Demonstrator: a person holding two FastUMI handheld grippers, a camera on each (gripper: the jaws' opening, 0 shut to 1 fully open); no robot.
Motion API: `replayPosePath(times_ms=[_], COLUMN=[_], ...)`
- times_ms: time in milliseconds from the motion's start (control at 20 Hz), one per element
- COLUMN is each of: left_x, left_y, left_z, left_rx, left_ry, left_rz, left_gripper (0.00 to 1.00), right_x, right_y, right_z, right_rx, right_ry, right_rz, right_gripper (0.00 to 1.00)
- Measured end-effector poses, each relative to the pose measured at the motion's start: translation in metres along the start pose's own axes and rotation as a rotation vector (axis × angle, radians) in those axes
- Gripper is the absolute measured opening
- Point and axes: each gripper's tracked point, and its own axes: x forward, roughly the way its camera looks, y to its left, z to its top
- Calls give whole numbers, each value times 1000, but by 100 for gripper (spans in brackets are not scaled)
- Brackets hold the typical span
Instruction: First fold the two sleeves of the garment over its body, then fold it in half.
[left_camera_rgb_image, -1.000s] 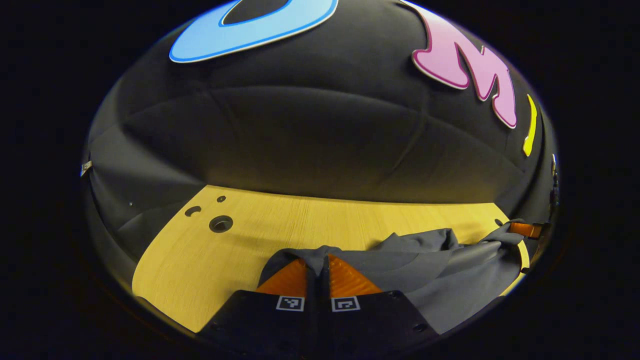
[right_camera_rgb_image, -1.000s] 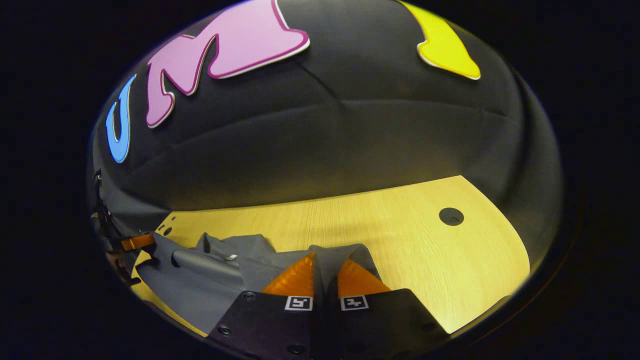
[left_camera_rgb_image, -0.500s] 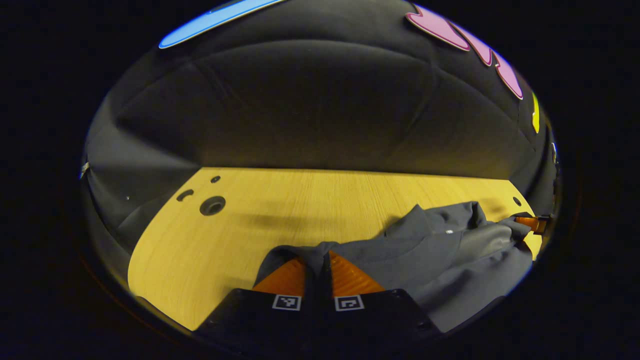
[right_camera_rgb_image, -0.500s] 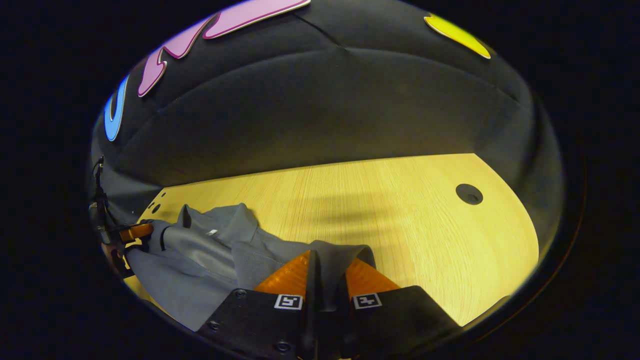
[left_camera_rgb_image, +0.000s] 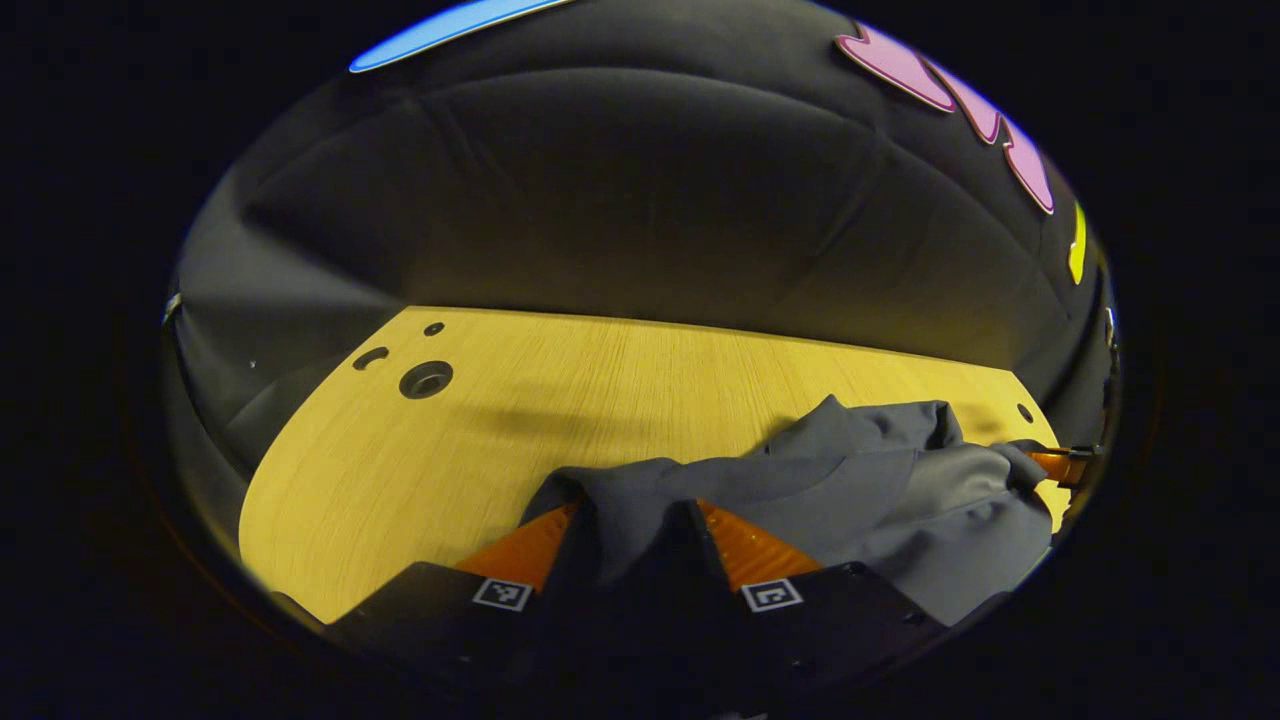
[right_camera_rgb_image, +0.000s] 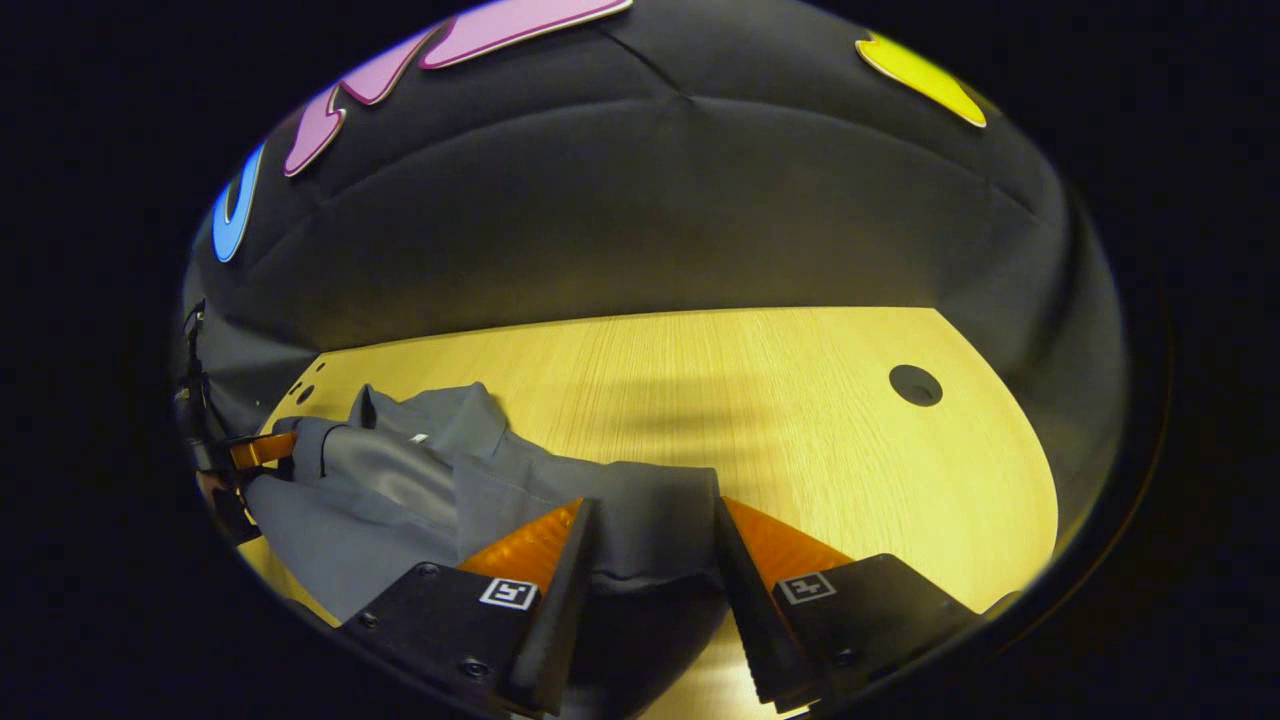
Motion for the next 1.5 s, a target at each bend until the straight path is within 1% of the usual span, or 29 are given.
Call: replayPosePath(times_ms=[50, 100, 150, 200, 250, 300, 400, 600, 650, 700, 950, 1200, 1500], left_x=[-4, -9, -14, -23, -28, -35, -55, -97, -108, -120, -191, -263, -324], left_y=[-4, -7, -11, -13, -16, -17, -21, -30, -30, -29, -27, -20, -14], left_z=[1, 3, 4, 5, 7, 9, 12, 16, 20, 24, 44, 48, 26], left_rx=[0, 6, 19, 37, 55, 70, 77, 21, 20, 23, 56, 81, 65], left_ry=[-1, -2, -2, -5, -13, -23, -43, -53, -70, -89, -187, -277, -308], left_rz=[-12, -28, -41, -43, -45, -44, -48, -71, -70, -69, -80, -82, -64], left_gripper=[69, 72, 81, 85, 96, 98, 98, 98, 94, 98, 97, 98, 97], right_x=[-6, -13, -20, -29, -39, -48, -71, -116, -124, -136, -192, -250, -305], right_y=[2, 3, 6, 7, 8, 11, 18, 33, 38, 44, 71, 90, 104], right_z=[4, 8, 13, 16, 20, 25, 34, 48, 50, 50, 55, 48, 29], right_rx=[3, 8, 17, 20, 22, 25, 25, -3, -10, -14, -12, -1, 43], right_ry=[-11, -23, -34, -45, -58, -70, -98, -150, -153, -158, -198, -243, -273], right_rz=[3, 5, 13, 11, 14, 16, 23, 35, 39, 46, 85, 112, 150], right_gripper=[59, 73, 75, 83, 75, 89, 89, 89, 89, 89, 89, 89, 89])
